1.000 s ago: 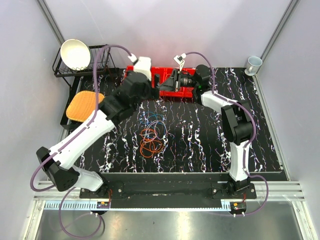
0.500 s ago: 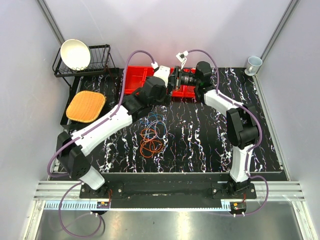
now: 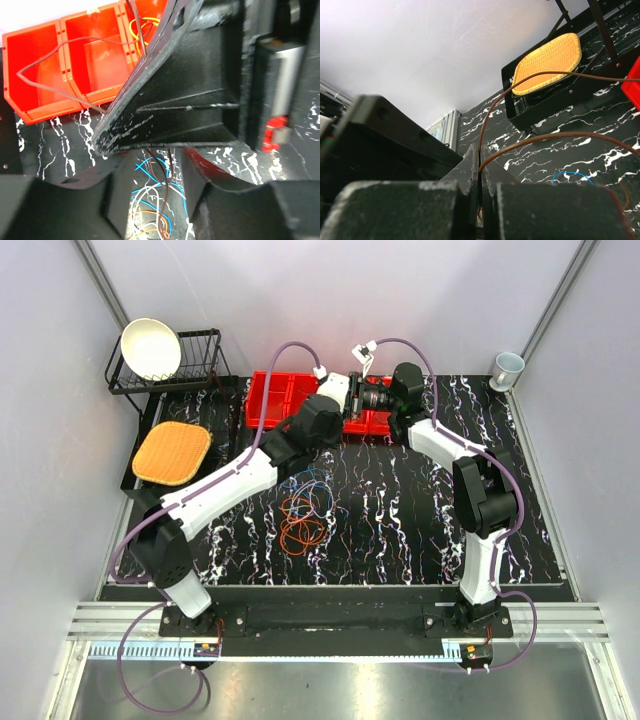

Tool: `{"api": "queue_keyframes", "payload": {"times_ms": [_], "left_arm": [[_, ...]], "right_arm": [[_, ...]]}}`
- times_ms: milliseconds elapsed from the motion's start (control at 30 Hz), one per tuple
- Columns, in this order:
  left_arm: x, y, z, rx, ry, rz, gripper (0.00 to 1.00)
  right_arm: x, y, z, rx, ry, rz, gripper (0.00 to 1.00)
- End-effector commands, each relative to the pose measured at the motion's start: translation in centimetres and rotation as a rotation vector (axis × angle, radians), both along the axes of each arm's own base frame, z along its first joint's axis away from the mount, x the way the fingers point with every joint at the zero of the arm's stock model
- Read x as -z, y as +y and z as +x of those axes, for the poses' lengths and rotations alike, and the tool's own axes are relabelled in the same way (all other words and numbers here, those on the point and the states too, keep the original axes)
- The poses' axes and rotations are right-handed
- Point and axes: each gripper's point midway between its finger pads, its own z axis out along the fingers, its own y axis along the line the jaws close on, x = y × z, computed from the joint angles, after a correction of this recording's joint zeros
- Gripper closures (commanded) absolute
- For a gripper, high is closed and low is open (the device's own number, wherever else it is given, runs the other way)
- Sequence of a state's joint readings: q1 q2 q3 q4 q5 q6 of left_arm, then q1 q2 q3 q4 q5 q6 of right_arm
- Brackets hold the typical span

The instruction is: Untangle the cables

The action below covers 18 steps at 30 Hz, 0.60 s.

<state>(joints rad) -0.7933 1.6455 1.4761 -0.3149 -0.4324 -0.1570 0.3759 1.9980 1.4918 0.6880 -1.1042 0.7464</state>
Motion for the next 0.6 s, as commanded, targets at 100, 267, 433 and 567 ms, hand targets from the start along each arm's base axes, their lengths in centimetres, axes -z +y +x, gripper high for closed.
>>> {"api": "queue_keyframes", "payload": {"times_ms": [100, 267, 433, 567], "left_arm": [[-1.2, -0.1, 1.4, -0.057, -0.082, 0.005, 0.89], [-1.8, 0.2, 1.4, -0.083, -0.111, -0.004, 1.0], [-3.3, 1.1, 0.6, -0.092, -0.111, -0.014, 1.0], [-6.4, 2.3, -0.1, -0.101, -0.135, -0.013, 1.0]], "right_arm": [[-2.4, 0.1, -1.5, -0.063, -0.074, 0.042, 1.0], [-1.8, 0.3, -1.3, -0.081, -0.06, 0.039, 1.0], [-1.4, -0.6, 0.4, -0.035, -0.035, 0.048, 0.35], [-1.0, -2.5, 3.1, 0.082, 0.013, 0.061, 0.1]]}}
